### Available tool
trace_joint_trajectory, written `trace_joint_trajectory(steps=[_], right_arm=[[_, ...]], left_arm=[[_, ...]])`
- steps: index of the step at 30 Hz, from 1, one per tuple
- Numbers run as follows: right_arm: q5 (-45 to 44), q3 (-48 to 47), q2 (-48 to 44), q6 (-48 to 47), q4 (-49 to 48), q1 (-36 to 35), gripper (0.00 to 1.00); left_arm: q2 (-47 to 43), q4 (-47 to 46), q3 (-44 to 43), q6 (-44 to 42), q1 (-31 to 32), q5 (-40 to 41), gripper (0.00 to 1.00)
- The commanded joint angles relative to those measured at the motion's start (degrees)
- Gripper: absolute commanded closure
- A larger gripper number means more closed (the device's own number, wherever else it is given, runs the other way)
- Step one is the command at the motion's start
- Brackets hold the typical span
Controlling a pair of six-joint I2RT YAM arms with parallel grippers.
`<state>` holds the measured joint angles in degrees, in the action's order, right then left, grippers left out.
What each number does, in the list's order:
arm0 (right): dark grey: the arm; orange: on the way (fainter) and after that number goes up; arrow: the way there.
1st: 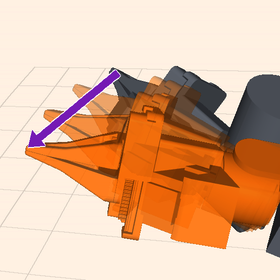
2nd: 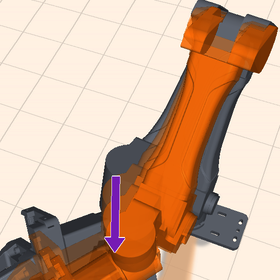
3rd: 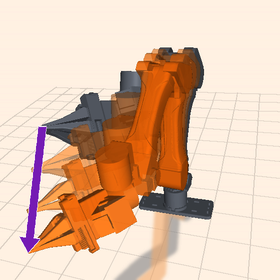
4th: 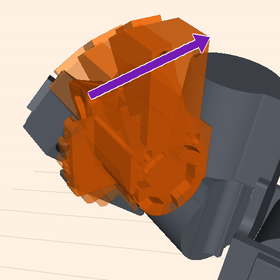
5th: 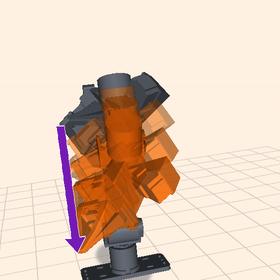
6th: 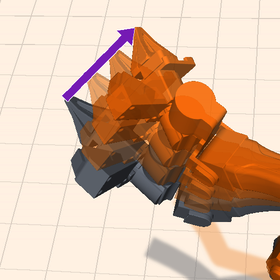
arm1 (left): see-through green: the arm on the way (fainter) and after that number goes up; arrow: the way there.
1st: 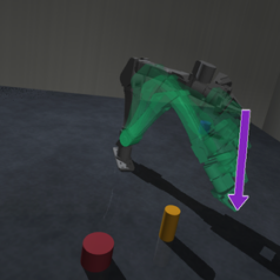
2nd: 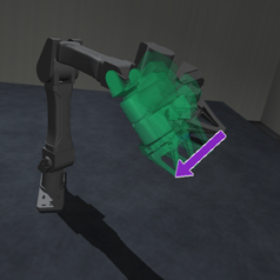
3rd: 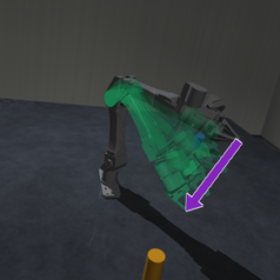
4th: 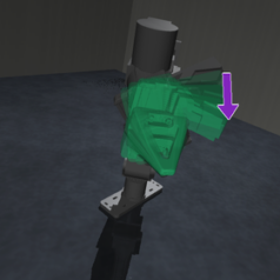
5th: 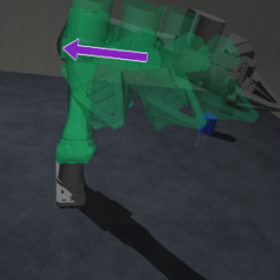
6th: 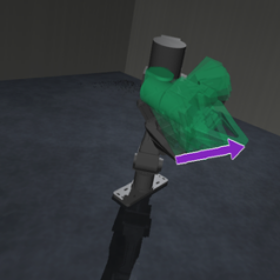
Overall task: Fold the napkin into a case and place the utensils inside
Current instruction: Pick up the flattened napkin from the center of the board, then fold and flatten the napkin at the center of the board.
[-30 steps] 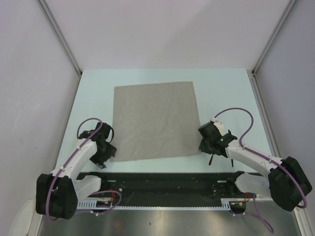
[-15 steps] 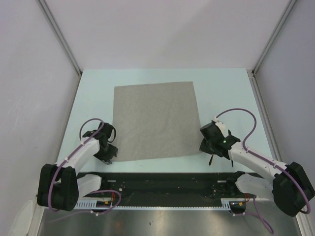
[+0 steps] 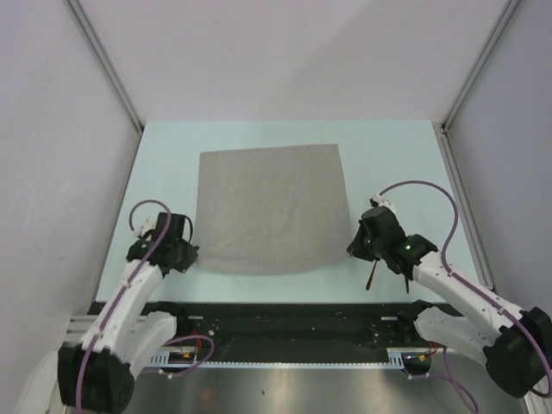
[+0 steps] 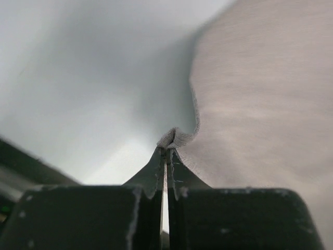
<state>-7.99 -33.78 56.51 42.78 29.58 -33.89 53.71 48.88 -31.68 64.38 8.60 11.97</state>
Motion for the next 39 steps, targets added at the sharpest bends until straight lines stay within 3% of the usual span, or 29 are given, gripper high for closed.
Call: trace_joint_trajectory(steps=[1, 4, 8, 12, 17, 21, 24, 28, 34, 39], right_arm=[[7.0, -11.5, -6.7, -12.1, 0.6, 0.4, 1.00], [7.5, -19.8, -10.4, -18.1, 4.2, -0.9, 1.00], [10.4, -29.2, -18.6, -23.6, 5.7, -2.0, 1.00], [21.0, -39.5, -22.1, -27.7, 4.4, -1.9, 1.00], [27.5, -43.0, -24.8, -28.0, 0.1, -1.4, 1.00], [23.1, -40.9, -23.2, -26.4, -4.1, -1.3, 1.00], [15.4, -40.1, -18.3, -26.0, -5.0, -1.1, 1.00], [10.0, -43.3, -3.7, -24.0, -4.5, 1.8, 1.00], [21.4, -44.4, 15.5, -19.2, -11.6, 15.5, 1.00], [24.9, -51.9, 38.3, -22.2, -19.1, 17.6, 1.00]], left_arm=[[-16.3, -4.0, -10.6, -13.5, -0.4, -0.8, 1.00], [-26.1, -7.9, -17.3, -17.6, -0.4, -3.1, 1.00], [-31.3, -11.2, -30.6, -22.1, -0.4, -5.3, 1.00], [-33.5, -13.5, -40.2, -26.2, -0.2, -6.3, 1.00], [-33.2, -14.2, -49.1, -28.2, 2.4, -3.3, 1.00], [-29.6, -13.9, -50.4, -28.9, 3.0, 1.0, 1.00], [-25.5, -14.3, -47.7, -27.2, 3.0, 4.4, 1.00], [-15.9, -18.8, -41.4, -28.2, 2.9, 9.3, 1.00], [8.7, -27.9, -37.7, -31.5, -1.4, 7.8, 1.00], [25.1, -39.3, -37.3, -31.0, -8.2, -4.9, 1.00]])
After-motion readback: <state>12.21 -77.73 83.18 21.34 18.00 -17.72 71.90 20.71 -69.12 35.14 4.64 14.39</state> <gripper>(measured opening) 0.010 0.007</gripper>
